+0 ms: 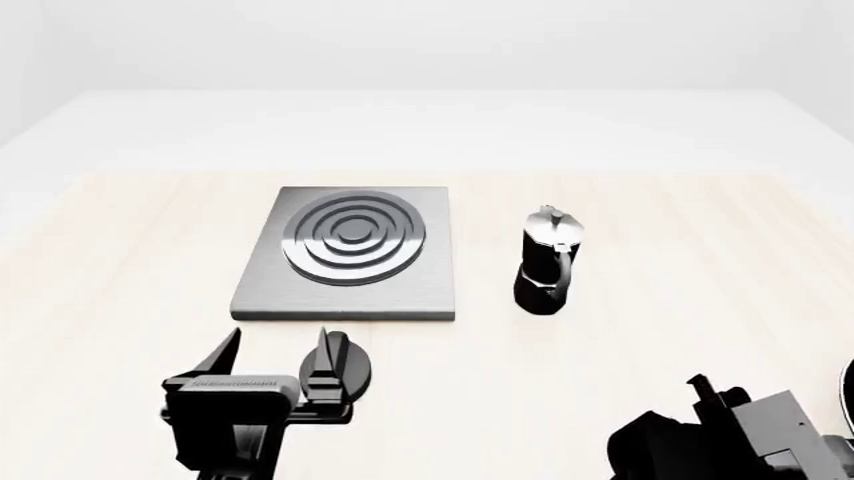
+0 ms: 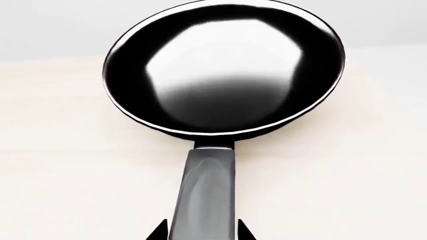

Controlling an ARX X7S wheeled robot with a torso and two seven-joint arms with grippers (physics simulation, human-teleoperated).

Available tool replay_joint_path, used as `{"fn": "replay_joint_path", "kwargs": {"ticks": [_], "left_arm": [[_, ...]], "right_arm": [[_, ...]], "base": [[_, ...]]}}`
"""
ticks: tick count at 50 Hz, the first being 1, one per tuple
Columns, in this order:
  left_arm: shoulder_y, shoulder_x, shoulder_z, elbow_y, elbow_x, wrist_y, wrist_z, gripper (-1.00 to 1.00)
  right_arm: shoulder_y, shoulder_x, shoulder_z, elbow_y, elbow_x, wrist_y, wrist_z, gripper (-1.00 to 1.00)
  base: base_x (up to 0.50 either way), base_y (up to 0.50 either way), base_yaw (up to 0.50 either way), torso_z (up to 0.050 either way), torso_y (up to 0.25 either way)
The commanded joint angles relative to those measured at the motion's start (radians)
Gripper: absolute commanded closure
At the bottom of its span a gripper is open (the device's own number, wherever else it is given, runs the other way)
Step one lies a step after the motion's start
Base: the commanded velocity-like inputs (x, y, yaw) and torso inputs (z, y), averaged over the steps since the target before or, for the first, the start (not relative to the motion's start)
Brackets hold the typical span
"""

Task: Put the frying pan on the stove.

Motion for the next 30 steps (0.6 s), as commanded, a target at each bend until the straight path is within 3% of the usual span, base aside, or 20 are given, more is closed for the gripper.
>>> {"fn": "replay_joint_path", "kwargs": {"ticks": [1, 30], "left_arm": [[-0.001, -0.003, 0.007, 0.003, 0.001, 0.000, -0.005, -1.00], [0.007, -0.011, 0.011, 0.011, -0.004, 0.012, -0.021, -1.00]], "right_arm": [[-0.023, 0.023, -0.060, -0.068, -0.029, -0.005, -0.061, 1.00], [-0.118, 0.078, -0.153, -0.456, -0.090, 0.088, -0.028, 1.00]], "base": [[0.00, 0.00, 0.00, 0.000, 0.000], [0.00, 0.00, 0.00, 0.000, 0.000]]}}
